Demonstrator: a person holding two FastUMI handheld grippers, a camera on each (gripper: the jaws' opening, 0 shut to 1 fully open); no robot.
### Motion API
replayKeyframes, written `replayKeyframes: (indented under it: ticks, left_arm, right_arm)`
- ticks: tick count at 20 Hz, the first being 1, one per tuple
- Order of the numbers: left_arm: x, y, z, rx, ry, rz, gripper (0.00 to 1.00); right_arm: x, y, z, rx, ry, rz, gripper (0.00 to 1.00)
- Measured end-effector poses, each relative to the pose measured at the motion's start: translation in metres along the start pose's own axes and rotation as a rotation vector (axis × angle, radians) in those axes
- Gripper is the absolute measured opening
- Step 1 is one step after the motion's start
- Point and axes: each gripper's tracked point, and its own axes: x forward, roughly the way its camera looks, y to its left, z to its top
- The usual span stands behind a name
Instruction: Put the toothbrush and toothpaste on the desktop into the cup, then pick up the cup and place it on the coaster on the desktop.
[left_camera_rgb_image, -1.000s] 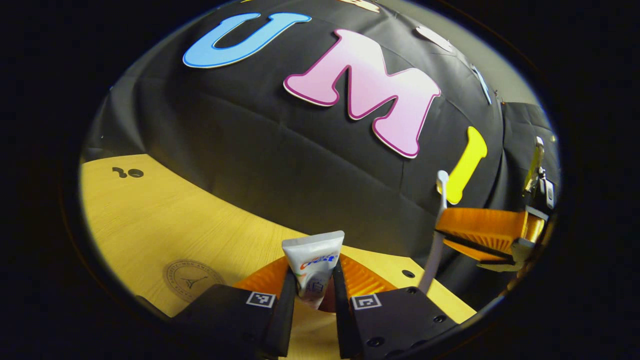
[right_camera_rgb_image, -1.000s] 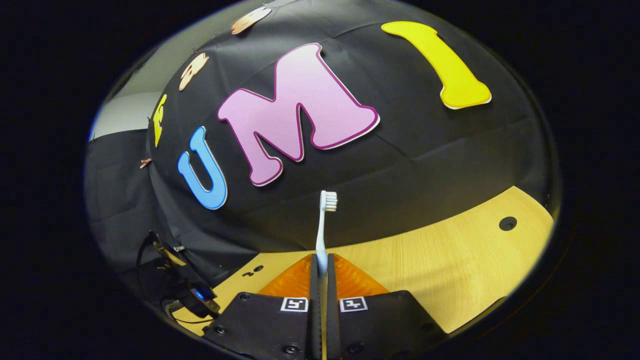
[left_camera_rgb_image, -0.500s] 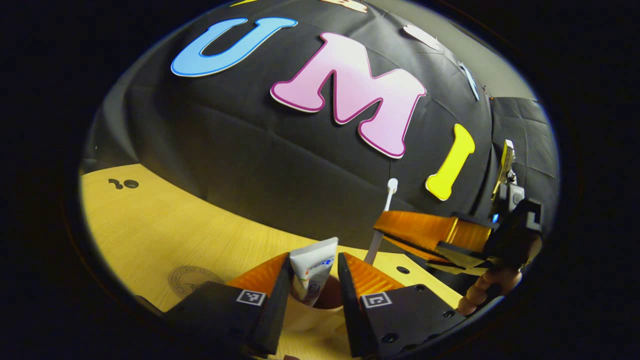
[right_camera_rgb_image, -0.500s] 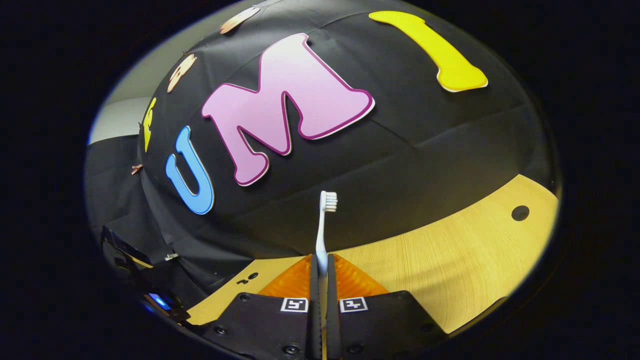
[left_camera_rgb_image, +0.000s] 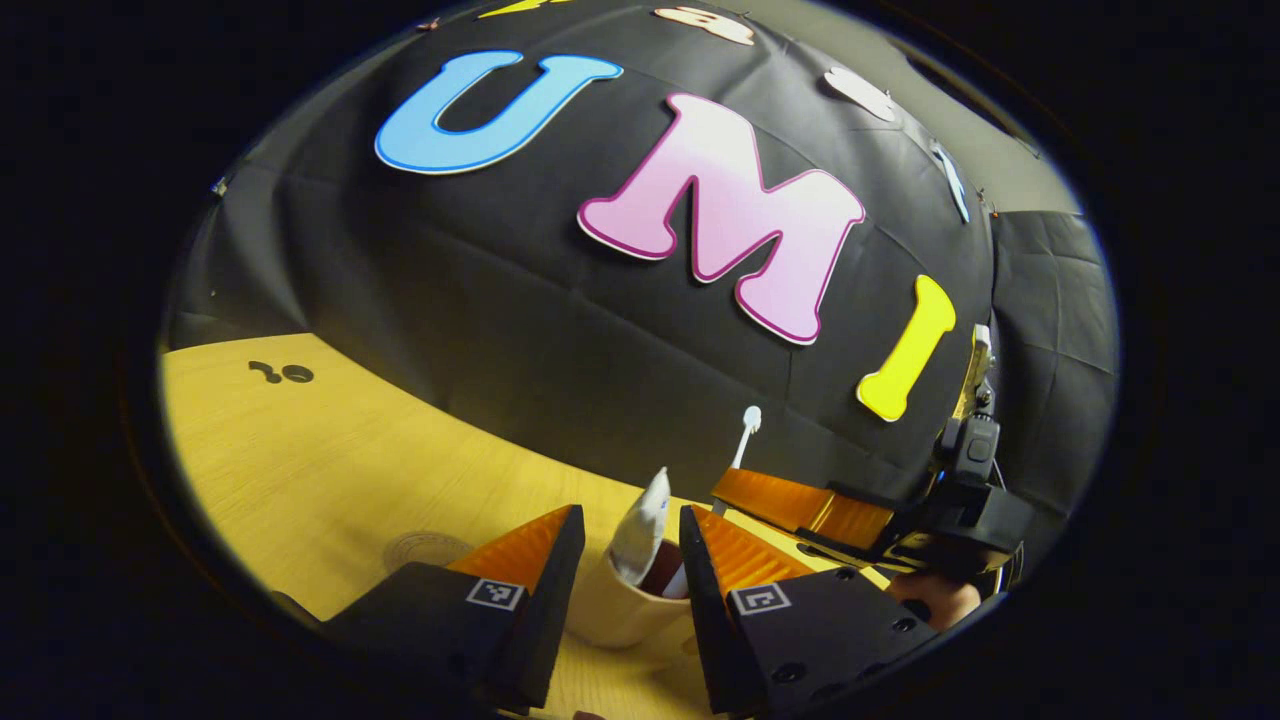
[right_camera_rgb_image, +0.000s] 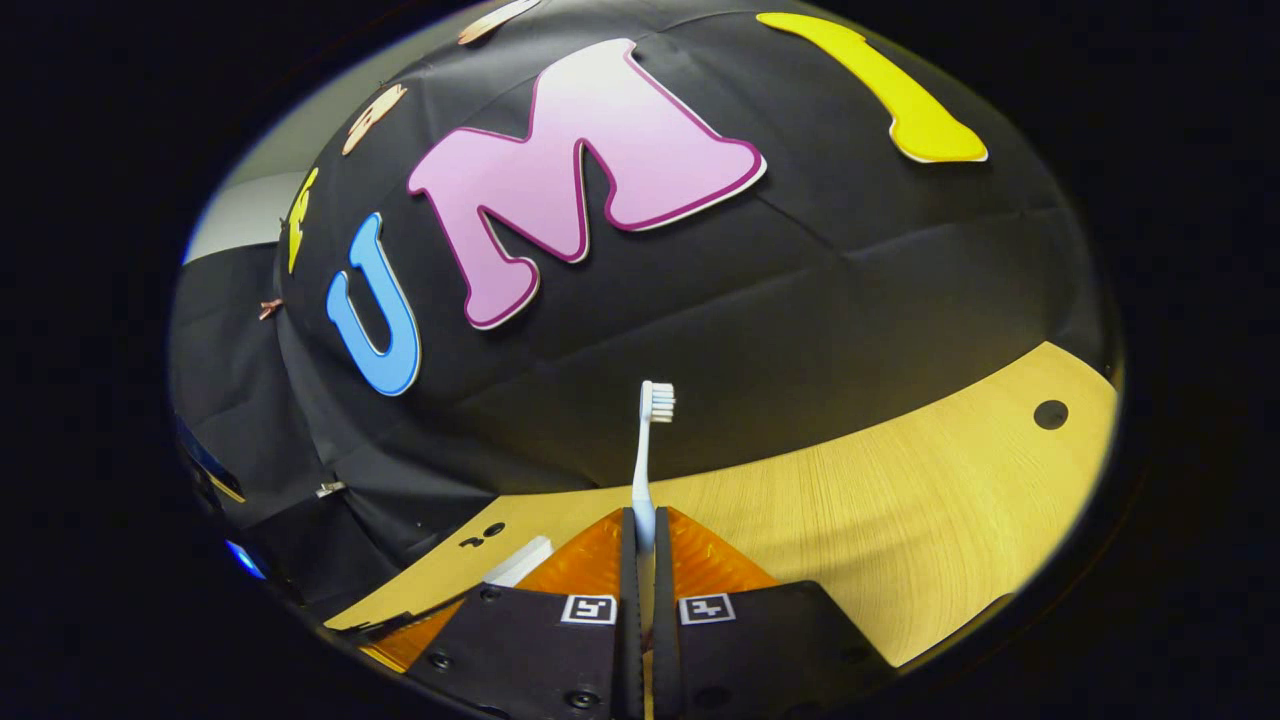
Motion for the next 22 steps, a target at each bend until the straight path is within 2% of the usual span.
replayKeyframes:
  ticks: [6, 12, 14, 15, 17, 18, 19, 22]
  left_arm:
    - [-0.030, 0.025, -0.012, -0.043, 0.027, 0.055, 0.60]
    - [-0.049, 0.033, -0.017, -0.052, 0.038, 0.075, 0.60]
    - [-0.054, 0.035, -0.017, -0.051, 0.040, 0.081, 0.60]
    - [-0.057, 0.036, -0.017, -0.050, 0.042, 0.084, 0.60]
    - [-0.060, 0.038, -0.019, -0.047, 0.049, 0.089, 0.60]
    - [-0.060, 0.039, -0.021, -0.045, 0.053, 0.092, 0.60]
    - [-0.062, 0.039, -0.021, -0.044, 0.059, 0.091, 0.60]
    - [-0.064, 0.038, -0.021, -0.038, 0.061, 0.091, 0.60]
  right_arm:
    - [0.004, 0.006, -0.029, -0.048, 0.044, -0.009, 0.08]
    - [0.003, 0.002, -0.042, -0.053, 0.068, -0.018, 0.10]
    - [0.000, 0.002, -0.049, -0.053, 0.091, -0.009, 0.17]
    - [-0.001, 0.003, -0.047, -0.050, 0.080, -0.004, 0.25]
    - [-0.002, 0.003, -0.048, -0.060, 0.088, -0.002, 0.33]
    - [-0.005, 0.002, -0.048, -0.063, 0.092, -0.002, 0.22]
    - [-0.008, 0.001, -0.048, -0.064, 0.099, -0.002, 0.33]
    - [-0.019, -0.003, -0.048, -0.078, 0.133, 0.009, 0.33]
